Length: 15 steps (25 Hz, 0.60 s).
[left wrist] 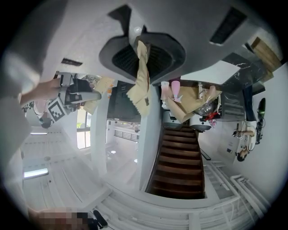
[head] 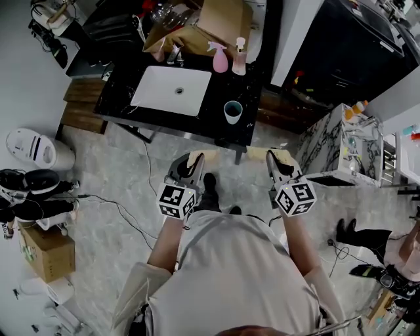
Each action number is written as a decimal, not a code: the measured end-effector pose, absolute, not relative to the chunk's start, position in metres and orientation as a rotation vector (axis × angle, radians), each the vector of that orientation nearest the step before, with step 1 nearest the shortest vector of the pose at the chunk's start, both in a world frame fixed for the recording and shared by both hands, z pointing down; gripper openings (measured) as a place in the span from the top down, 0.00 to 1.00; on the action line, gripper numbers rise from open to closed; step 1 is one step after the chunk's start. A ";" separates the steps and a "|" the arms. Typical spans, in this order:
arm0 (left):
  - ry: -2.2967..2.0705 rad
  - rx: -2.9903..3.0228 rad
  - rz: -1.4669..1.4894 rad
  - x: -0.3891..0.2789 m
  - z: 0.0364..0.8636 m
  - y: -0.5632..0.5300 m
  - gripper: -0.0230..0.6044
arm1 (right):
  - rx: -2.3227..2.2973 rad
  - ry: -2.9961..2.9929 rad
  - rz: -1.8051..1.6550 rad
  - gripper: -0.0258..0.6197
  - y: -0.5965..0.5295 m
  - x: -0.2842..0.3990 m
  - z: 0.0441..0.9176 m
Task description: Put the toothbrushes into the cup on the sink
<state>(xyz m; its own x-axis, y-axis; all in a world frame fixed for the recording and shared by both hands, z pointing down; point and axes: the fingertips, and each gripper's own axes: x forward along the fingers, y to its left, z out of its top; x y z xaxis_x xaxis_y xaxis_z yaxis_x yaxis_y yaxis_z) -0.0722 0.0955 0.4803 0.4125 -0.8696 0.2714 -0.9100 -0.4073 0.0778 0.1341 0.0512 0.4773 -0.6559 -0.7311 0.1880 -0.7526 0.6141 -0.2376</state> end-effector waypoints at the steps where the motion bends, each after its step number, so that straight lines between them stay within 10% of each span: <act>1: -1.560 2.458 0.278 -0.074 0.481 0.087 0.91 | 1.276 -2.750 0.459 0.85 0.044 0.132 0.478; 15: -1.397 2.516 0.340 -0.110 0.495 -0.031 0.91 | 1.411 -2.612 0.485 0.85 -0.051 0.108 0.485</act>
<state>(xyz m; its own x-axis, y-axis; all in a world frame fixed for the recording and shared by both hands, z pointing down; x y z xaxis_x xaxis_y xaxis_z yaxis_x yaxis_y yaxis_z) -0.1101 -0.0315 0.4955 0.5149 -0.7964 0.3171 -0.8531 -0.5124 0.0985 0.1078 -0.0508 0.4853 -0.5529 -0.7895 0.2666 -0.8325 0.5100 -0.2165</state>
